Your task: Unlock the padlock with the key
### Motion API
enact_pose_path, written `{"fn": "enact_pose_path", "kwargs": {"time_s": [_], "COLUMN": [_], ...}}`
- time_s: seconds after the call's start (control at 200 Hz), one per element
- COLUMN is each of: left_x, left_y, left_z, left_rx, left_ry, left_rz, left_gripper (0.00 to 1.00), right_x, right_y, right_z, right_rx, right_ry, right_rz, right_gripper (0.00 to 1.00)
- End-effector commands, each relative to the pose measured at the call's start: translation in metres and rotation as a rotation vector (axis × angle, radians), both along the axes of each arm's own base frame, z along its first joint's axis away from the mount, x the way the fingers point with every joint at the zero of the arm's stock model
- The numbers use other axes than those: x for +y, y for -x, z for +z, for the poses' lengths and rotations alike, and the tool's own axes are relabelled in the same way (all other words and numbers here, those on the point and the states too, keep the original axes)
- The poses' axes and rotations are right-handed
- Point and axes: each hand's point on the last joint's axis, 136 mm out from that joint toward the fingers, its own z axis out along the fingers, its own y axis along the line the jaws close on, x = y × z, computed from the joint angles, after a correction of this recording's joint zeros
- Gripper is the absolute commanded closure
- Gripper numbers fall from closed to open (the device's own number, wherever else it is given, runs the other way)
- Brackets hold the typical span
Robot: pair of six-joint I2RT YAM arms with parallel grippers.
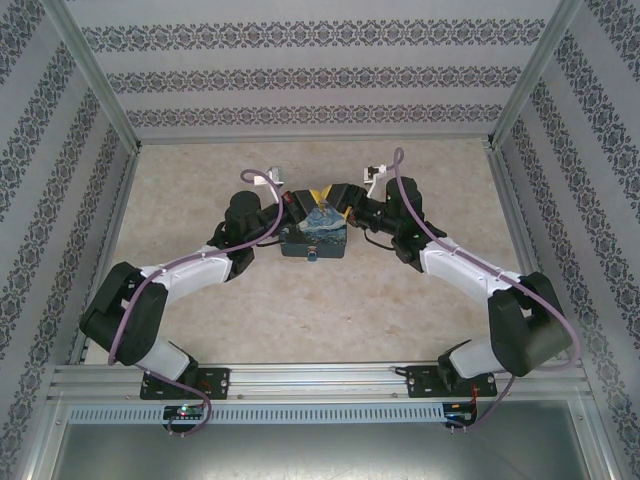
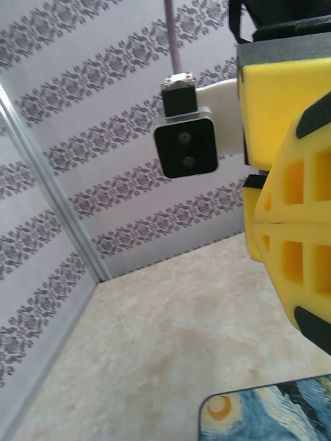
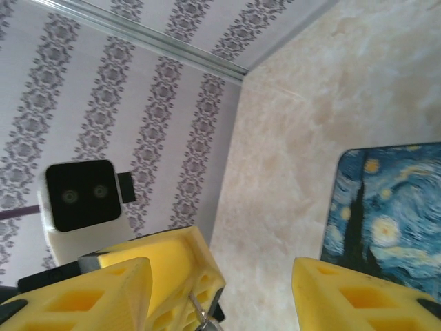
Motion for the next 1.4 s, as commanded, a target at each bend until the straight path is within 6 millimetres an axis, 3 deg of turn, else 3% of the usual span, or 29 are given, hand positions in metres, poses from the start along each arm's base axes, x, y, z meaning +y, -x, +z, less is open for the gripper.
{"fn": "enact_pose_path", "kwargs": {"time_s": [0.0,0.6,1.394], "left_x": [0.013,0.019,0.017], "left_y": [-0.011,-0.019,-0.021], "left_z": [0.029,0.031,0.027], "left_rx": [-0.065,-0.041,-0.031], "left_ry": [0.129,0.227,0.218], "left_rz": [0.077,0.125,0.122], "left_gripper": [1.00,1.00,1.00], "right_x": [0.001,0.013,0.028], "right_y": [-0.004,-0.012,0.002], "right_z": [0.020,0.022,0.015], "right_rx": [-0.057,-0.058,-0.053], "right_ry": [-0.082,-0.206,-0.192], "right_rz": [0.008,0.034,0.097], "right_gripper": [0.45,0.55,0.70]}}
